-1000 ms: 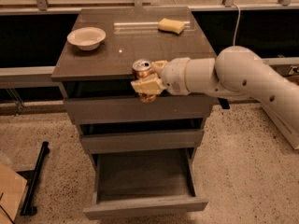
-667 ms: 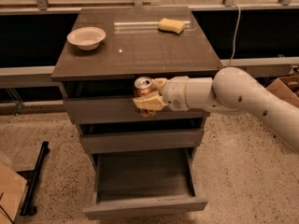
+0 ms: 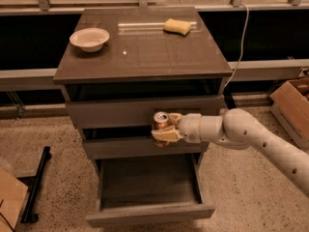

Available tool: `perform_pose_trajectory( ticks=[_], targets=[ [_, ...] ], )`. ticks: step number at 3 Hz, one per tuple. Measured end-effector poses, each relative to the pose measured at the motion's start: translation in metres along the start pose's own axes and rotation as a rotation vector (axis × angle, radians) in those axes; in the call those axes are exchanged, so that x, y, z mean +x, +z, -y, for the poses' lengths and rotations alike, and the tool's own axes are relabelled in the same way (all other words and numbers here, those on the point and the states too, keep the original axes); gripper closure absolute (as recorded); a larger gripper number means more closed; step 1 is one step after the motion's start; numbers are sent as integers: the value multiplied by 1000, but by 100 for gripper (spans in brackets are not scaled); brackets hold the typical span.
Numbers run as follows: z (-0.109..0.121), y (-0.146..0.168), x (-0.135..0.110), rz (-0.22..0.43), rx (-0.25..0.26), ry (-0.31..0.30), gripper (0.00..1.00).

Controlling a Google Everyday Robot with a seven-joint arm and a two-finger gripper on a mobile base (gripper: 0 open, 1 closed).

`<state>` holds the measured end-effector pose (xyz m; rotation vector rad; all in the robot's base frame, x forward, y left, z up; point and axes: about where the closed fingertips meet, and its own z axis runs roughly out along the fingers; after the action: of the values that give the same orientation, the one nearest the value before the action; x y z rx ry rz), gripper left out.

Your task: Place orange can into bottom drawer

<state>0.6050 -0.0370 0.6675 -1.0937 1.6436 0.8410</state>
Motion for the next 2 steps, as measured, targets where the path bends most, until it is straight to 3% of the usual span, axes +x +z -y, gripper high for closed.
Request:
perform_pose_trajectory(
  ticks=[1,2],
  targets=[
    [-1,5,9,5,-8,15,100],
    [-2,18,19,-75,-19,-28,100]
  ],
)
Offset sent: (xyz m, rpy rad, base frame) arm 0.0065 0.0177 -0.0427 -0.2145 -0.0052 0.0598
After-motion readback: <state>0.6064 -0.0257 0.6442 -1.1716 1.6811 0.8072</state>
